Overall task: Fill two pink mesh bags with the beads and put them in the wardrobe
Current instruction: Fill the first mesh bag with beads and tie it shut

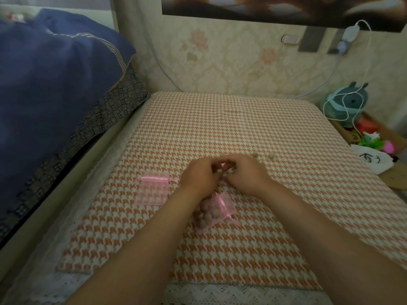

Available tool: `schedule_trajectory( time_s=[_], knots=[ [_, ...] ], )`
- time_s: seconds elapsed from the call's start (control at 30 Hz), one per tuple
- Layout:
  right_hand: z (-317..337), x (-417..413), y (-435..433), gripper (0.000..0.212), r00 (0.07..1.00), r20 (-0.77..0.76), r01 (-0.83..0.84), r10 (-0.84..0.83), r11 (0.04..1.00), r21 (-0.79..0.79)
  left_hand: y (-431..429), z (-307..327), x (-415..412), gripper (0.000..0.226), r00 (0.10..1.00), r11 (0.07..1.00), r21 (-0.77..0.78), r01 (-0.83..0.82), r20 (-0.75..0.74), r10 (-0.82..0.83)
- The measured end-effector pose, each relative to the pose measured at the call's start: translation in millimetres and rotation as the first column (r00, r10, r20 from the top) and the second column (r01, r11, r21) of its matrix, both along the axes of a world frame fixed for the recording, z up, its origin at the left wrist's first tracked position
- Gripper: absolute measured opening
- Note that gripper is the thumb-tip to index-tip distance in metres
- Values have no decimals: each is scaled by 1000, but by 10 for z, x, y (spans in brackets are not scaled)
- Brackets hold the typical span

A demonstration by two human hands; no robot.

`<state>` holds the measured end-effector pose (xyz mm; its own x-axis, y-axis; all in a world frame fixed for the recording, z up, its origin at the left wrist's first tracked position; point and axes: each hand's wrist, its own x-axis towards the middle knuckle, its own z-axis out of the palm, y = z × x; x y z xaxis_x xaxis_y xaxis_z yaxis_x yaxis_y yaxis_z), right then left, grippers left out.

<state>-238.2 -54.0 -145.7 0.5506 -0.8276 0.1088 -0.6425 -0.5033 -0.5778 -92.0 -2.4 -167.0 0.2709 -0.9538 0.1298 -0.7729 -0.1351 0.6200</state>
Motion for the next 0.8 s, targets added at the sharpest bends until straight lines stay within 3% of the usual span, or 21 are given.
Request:
schedule_trajectory(
  time_s=[0.13,0.3,0.47,0.67,0.8],
  knots=[
    [-3,-9,31,27,989,140,38,-37,999,0,19,59,23,9,976,999,-18,-37,-213,32],
    [68,-136,135,12,962,263,64,-76,996,55,160,235,-30,7,936,998,-55,34,-348,-51],
    [169,-289,256,11,971,232,38,-66,992,123,429,303,-78,15,960,985,-55,166,-220,-174],
    [213,-411,344,12,997,68,31,-46,978,205,667,324,-14,81,959,945,164,283,-48,-279],
    [232,-392,395,12,999,-32,2,8,957,290,735,318,15,95,935,904,267,333,28,-353]
  ],
)
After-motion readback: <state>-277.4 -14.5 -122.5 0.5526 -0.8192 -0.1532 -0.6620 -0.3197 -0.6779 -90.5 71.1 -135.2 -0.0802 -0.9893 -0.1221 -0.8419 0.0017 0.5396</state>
